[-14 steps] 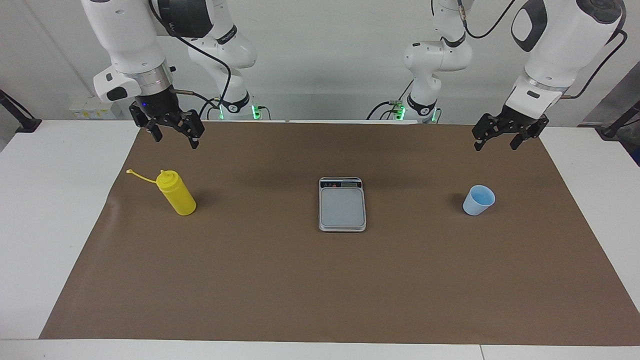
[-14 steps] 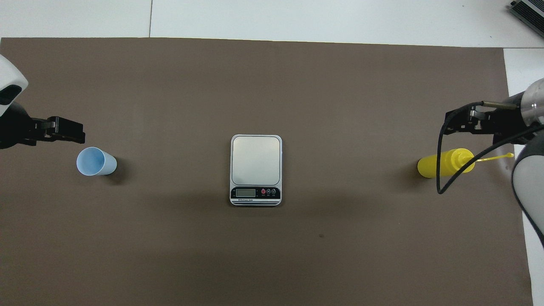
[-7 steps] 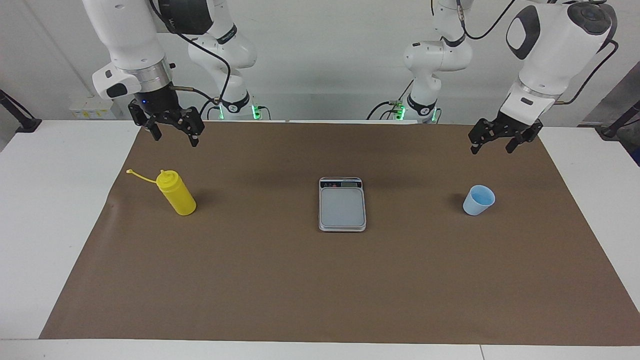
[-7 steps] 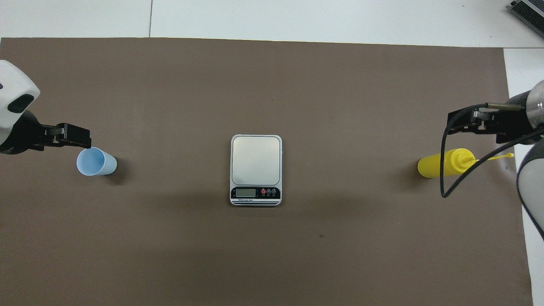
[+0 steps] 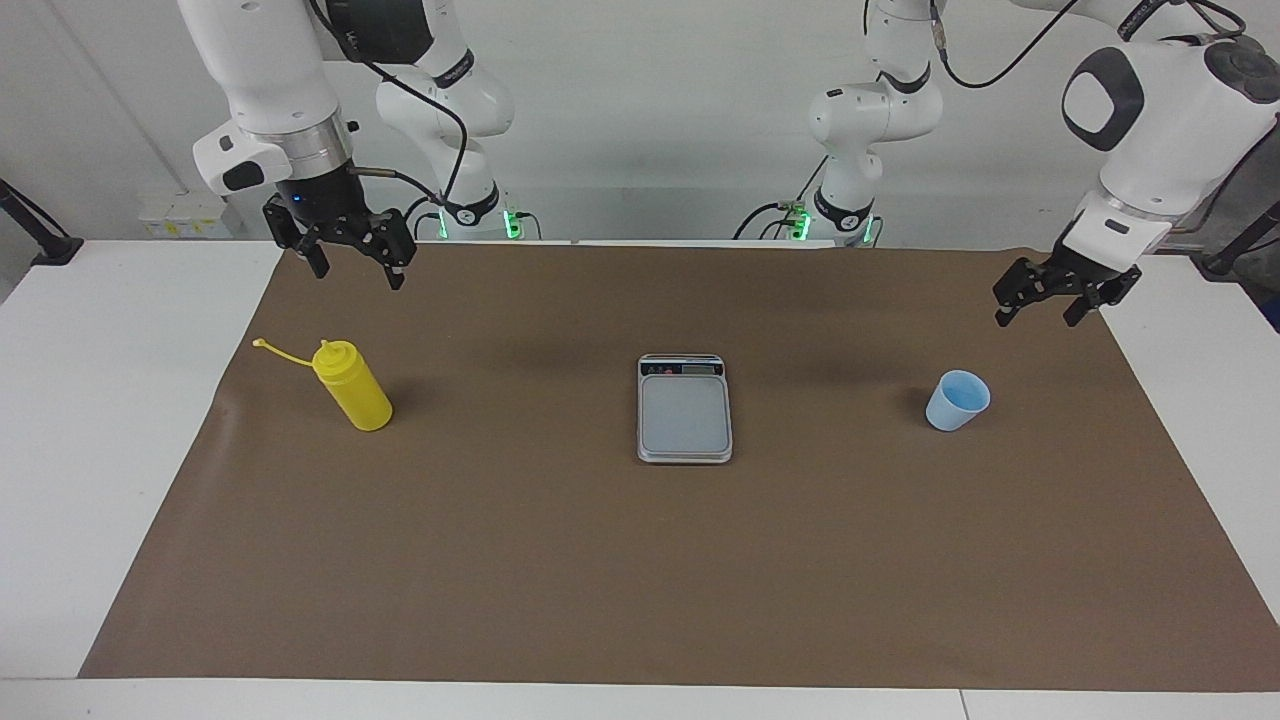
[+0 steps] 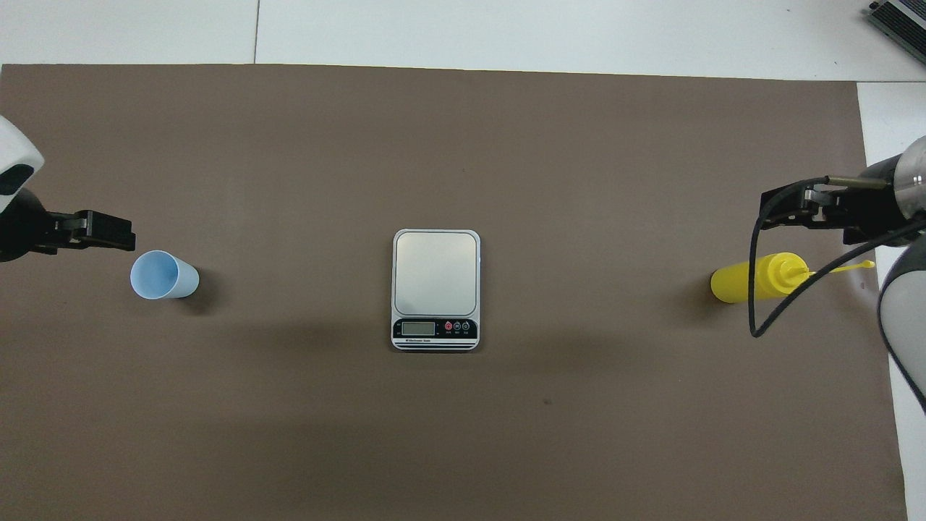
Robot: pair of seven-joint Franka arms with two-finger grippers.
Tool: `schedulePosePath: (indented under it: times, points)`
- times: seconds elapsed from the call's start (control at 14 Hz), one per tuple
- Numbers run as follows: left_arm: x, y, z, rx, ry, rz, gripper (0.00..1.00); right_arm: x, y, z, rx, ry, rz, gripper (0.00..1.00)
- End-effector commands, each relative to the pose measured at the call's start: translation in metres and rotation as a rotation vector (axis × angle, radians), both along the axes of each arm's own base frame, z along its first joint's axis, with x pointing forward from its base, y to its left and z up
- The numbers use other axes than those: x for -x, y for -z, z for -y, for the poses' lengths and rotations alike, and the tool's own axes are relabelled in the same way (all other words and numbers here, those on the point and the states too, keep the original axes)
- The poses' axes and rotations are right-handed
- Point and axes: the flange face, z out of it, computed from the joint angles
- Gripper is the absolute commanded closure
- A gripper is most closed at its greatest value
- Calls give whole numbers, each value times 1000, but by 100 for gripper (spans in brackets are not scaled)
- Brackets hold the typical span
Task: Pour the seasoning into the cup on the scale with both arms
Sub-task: 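Lower the left gripper onto the light blue cup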
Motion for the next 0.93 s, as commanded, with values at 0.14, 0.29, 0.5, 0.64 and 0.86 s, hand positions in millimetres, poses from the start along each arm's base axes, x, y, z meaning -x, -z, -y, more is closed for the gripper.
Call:
schedulePosePath:
  times: [0.14, 0.29, 0.5, 0.64, 0.86]
  points:
    - [-8, 63, -25, 26, 12, 27, 0, 21, -11, -7, 6, -27, -36, 0]
    - [-5, 90, -24, 22, 23, 35, 0, 22, -10, -8, 4, -25, -45, 0]
    - [1, 118, -19, 16, 36, 54, 0, 22, -9, 0, 0, -18, -48, 0]
    - [3, 125, -17, 17, 39, 48, 0, 24, -5, 2, 1, -15, -56, 0]
    - [8, 142, -17, 12, 36, 64, 0, 24, -4, 4, -4, -11, -56, 0]
